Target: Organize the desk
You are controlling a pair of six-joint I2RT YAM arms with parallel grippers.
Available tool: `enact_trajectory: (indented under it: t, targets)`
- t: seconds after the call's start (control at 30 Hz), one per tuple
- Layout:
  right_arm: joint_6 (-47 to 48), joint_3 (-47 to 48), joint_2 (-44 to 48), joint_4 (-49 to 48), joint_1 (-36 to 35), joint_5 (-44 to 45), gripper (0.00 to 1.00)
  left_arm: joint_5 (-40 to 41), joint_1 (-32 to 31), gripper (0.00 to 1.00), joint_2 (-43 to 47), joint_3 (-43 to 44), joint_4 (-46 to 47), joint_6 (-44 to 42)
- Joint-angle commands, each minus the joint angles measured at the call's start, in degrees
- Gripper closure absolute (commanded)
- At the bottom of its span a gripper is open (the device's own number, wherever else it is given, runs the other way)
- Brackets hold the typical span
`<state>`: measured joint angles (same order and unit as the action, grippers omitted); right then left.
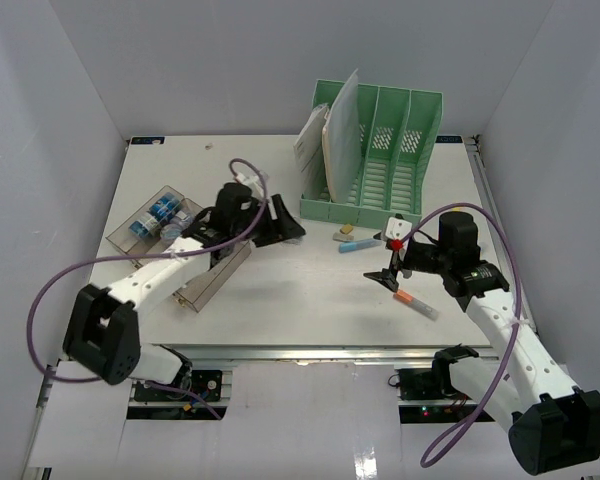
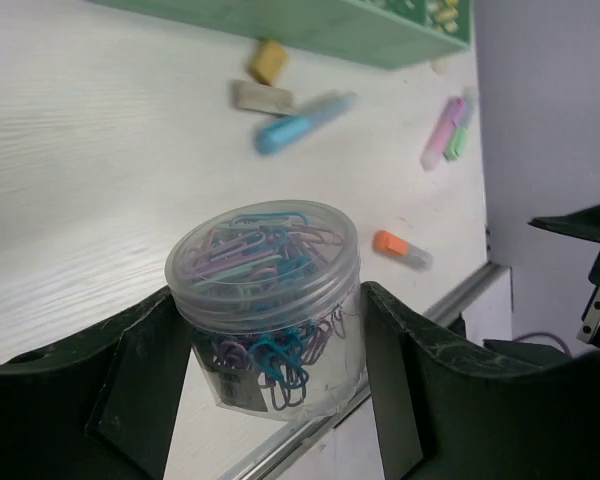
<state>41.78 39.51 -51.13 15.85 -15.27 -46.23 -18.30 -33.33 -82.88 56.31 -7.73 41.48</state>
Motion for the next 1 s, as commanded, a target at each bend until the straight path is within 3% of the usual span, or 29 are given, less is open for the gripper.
enact_trajectory:
  t: [0.0, 0.1, 0.23, 0.37, 0.53, 0.97]
  targets:
    - [-1.4, 1.5, 1.8, -1.0, 0.3, 1.4, 0.04, 8.9, 12.7, 0.51, 13.4, -1.9, -18.2, -6.6]
    - [-1.8, 1.6, 2.2, -0.8, 0.4, 1.7, 0.04, 11.0, 23.4, 0.53, 17.6, -2.2, -23.3, -9.5]
    - [-2.5, 1.6, 2.6, -0.8, 0.5, 1.8, 0.04, 9.8, 42.4, 0.54, 19.2, -2.8, -25.4, -12.9]
    - [-2.7, 1.1, 2.7, -0.6, 0.5, 1.7, 0.04, 10.9, 51.9, 0.53, 17.5, -2.5, -25.3, -12.0]
    - [-2.8, 1.0, 3.2, -0.3, 0.6, 1.7, 0.04, 20.5, 53.5, 0.53, 14.6, -2.3, -25.7, -9.2]
    - [-2.8, 0.8, 3.3, -0.3, 0.6, 2.2, 0.04, 23.0, 53.5, 0.37, 5.0, 0.8, -26.1, -9.7]
